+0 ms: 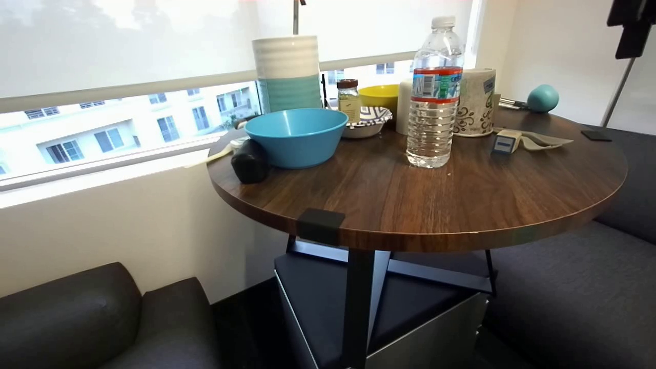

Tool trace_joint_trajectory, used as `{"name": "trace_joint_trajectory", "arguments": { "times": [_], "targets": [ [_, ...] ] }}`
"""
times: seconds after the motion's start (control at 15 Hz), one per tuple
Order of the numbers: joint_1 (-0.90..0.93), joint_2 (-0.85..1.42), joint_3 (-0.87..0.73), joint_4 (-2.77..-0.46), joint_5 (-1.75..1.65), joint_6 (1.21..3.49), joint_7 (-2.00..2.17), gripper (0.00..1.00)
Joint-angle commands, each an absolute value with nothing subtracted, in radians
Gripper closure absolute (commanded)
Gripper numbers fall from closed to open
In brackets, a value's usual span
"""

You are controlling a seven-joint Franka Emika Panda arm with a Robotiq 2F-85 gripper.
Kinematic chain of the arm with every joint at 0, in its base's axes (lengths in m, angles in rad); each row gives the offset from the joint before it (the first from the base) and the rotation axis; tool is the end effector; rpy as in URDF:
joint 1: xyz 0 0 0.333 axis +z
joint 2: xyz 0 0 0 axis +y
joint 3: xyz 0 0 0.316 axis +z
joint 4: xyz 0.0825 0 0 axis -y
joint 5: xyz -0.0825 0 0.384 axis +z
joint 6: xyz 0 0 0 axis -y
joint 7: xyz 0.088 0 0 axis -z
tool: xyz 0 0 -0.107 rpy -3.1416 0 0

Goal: Turn the water bottle upside down

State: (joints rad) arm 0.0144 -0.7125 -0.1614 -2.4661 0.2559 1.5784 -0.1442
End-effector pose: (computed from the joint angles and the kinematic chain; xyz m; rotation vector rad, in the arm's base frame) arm 0.3172 -0.0271 0.5198 -2.7552 -0.0277 0.1892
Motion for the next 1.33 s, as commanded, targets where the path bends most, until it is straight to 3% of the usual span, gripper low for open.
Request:
{"name": "trace_joint_trajectory", "arguments": {
  "times": [0.0, 0.47, 1.27],
  "targets": [
    [-0.035, -0.634, -0.110, -2.431, 0.338, 1.643, 0.010, 0.00],
    [-0.084, -0.510, -0.022, -2.388, 0.319, 1.734, 0.296, 0.00],
    [-0.109, -0.488, -0.102, -2.427, 0.461, 1.757, 0.274, 0.00]
  ]
}}
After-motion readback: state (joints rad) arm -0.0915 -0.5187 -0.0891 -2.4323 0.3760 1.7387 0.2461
